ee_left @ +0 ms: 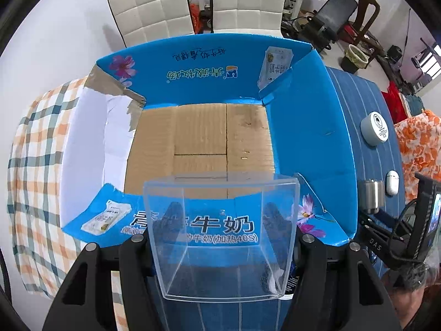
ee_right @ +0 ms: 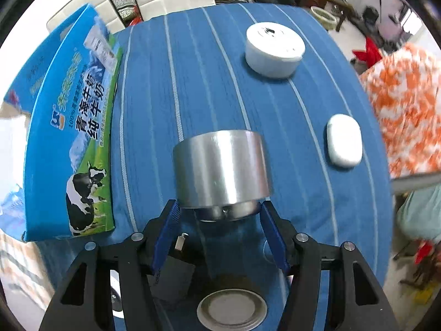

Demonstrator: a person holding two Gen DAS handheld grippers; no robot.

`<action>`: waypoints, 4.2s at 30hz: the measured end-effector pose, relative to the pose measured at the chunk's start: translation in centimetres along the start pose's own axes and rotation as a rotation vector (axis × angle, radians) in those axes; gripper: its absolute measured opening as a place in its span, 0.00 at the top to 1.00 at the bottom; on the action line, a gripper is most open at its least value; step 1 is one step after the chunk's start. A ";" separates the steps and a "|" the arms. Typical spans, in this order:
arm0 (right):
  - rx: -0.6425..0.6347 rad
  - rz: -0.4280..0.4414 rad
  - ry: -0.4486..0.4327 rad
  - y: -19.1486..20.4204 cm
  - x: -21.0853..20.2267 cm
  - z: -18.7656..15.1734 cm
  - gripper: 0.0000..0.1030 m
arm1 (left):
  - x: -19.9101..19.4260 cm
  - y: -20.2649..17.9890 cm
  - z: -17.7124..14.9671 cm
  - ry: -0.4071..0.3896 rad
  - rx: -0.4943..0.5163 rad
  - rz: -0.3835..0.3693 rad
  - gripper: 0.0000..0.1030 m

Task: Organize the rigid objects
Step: 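Grasp the silver metal cylinder with the right tool while the left tool lifts the clear box, then carry the clear box and silver cylinder over the blue carton with both tools, then lower the clear box and cylinder into the carton and open both tools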

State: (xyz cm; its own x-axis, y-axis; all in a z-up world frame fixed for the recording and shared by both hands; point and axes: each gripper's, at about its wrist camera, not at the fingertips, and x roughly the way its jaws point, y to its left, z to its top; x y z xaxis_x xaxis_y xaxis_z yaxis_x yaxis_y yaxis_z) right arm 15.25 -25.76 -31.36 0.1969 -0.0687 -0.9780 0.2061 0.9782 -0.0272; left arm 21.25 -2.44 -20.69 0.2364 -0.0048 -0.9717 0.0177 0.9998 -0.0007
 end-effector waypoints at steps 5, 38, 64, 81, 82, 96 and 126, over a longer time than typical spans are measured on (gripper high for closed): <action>0.061 0.022 0.056 -0.8 0.8 2.7 0.31 | 0.0 0.4 0.3 -0.003 0.008 -0.020 0.41; 0.008 0.089 -0.246 9.9 -14.2 -1.0 0.38 | -0.3 1.2 0.5 -0.010 0.024 -0.031 0.41; -0.042 0.265 0.032 23.8 -2.3 13.3 0.38 | 3.8 12.1 8.6 -0.016 -0.129 -0.016 0.41; -0.023 0.086 0.177 23.2 4.0 15.0 0.34 | 8.7 12.2 9.1 0.111 -0.120 -0.122 0.41; -0.020 0.093 0.178 23.0 3.6 15.3 0.29 | 8.7 12.3 9.2 0.113 -0.123 -0.131 0.41; 0.034 0.098 0.149 17.5 -2.1 17.2 0.16 | 9.4 10.9 11.1 0.148 -0.115 -0.244 0.41; -0.094 0.084 0.053 20.2 -6.4 15.2 0.00 | 3.6 13.6 10.4 0.043 -0.007 -0.116 0.00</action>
State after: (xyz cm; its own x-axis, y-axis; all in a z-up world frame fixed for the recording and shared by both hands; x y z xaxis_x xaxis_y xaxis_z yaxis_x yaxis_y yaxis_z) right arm 32.73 -8.55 -22.52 0.1582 0.0220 -0.9872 0.0995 0.9943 0.0381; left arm 32.48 10.93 -21.74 0.1908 -0.1204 -0.9742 0.0360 0.9926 -0.1156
